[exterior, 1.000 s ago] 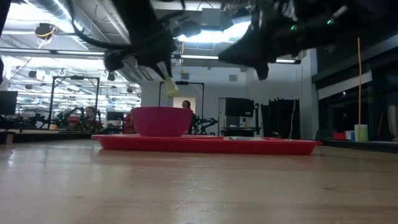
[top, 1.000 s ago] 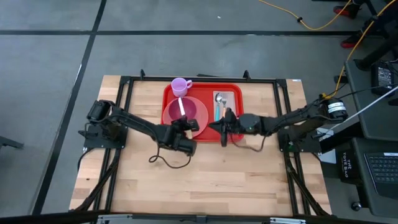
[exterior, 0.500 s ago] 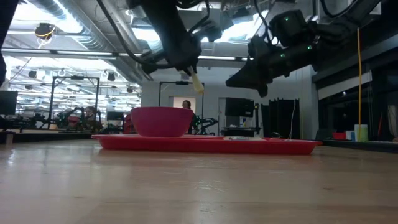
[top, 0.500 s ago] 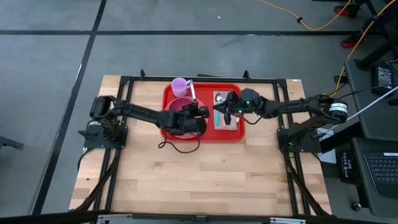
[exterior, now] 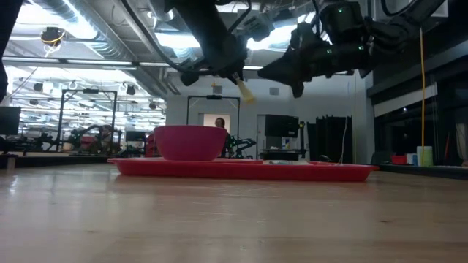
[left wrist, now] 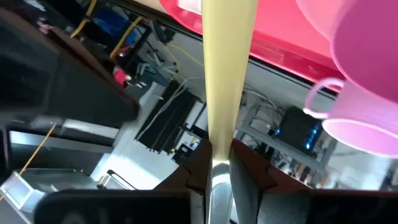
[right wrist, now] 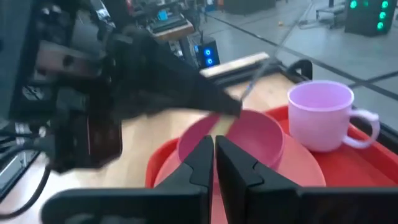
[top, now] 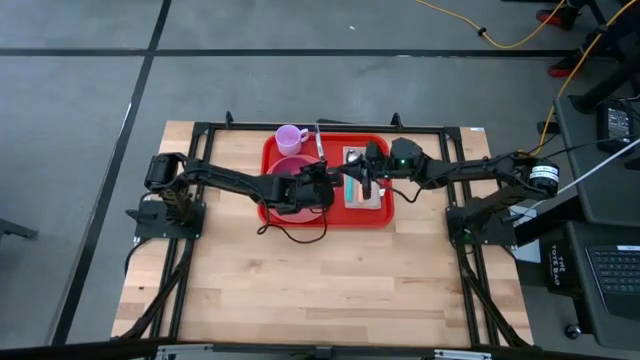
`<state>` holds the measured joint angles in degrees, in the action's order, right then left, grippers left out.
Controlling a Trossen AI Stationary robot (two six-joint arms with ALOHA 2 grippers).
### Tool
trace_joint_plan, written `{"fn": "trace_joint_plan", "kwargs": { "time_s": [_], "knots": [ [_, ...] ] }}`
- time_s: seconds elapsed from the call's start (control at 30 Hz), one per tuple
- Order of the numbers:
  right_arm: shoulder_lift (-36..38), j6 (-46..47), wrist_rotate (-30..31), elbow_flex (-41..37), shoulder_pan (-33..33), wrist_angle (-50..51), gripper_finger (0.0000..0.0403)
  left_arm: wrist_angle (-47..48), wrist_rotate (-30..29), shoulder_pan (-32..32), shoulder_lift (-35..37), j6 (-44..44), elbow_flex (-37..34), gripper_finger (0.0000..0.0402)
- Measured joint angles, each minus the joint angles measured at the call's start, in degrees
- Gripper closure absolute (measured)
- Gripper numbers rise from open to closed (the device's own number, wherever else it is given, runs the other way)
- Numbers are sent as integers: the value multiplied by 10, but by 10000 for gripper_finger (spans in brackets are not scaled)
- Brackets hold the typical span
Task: Set up tray
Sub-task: Put the yellow knife on the brown napkin to the right of the orange fork
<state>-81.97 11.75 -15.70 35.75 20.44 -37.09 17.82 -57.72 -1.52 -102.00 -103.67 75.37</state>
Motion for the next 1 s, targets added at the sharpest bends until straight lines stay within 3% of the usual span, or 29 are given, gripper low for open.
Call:
{"fn": "trace_joint_plan", "kwargs": {
  "time_s": [0.23, 0.7, 1.0],
  "knots": [
    [0, 10, 0, 37, 0, 72, 365, -1, 9, 2, 0, -2, 0, 371],
    [0, 34, 0, 80, 1, 165, 220, -14, 9, 9, 0, -26, 0, 371],
    [0, 63, 0, 80, -1, 163, 205, -81, 30, 9, 0, -63, 0, 371]
  ]
}}
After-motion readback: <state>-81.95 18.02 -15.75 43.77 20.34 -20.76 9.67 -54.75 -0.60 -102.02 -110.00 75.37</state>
